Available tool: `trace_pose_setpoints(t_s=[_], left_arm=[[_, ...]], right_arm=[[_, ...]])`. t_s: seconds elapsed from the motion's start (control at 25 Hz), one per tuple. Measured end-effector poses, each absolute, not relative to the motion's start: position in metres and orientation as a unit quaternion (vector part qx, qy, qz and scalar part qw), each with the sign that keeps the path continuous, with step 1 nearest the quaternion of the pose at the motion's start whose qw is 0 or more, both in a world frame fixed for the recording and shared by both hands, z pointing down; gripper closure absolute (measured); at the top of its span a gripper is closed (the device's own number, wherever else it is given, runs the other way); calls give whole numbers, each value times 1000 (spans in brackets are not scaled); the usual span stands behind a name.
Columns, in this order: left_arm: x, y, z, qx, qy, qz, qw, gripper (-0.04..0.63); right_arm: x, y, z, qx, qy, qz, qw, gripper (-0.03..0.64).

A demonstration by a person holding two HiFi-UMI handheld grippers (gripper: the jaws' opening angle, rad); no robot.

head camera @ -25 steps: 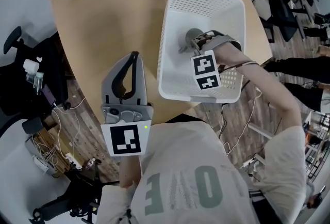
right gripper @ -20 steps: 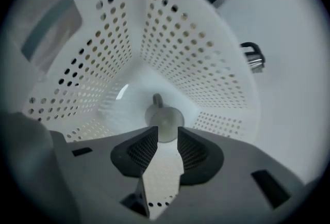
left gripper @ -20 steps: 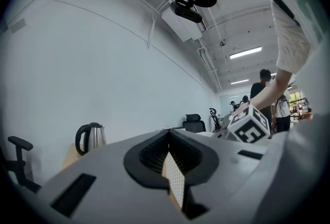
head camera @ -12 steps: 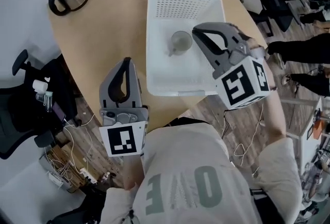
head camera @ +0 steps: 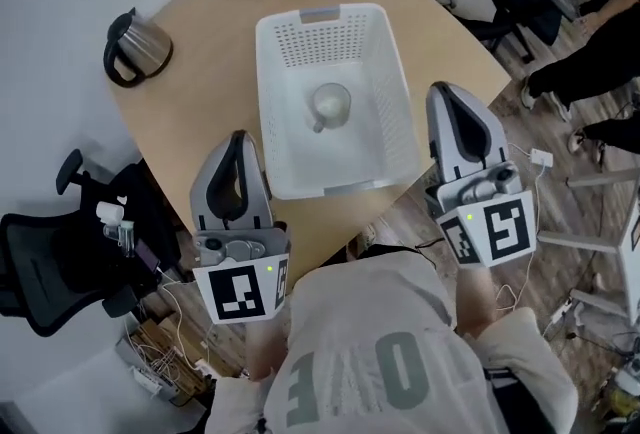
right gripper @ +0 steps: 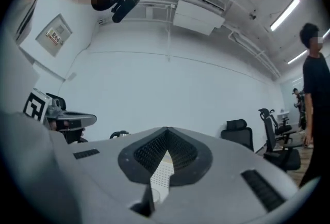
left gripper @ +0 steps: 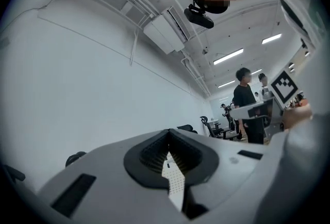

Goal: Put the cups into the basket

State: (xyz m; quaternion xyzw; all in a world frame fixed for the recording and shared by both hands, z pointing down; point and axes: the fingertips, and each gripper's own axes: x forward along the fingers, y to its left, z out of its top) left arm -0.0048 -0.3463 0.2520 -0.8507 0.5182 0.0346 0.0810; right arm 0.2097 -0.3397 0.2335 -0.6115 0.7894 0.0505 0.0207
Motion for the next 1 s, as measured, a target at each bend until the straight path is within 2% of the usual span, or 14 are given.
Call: trace_pose_setpoints(t_s=[0.6,1.0], left_arm=[[56,-326,204,-870,473,52,128,584],[62,-327,208,-869,477,54,116,584]], right_arm=[[204,-314,244,-594,802,60,16,620],[202,-316,242,-587,807,66,15,620]])
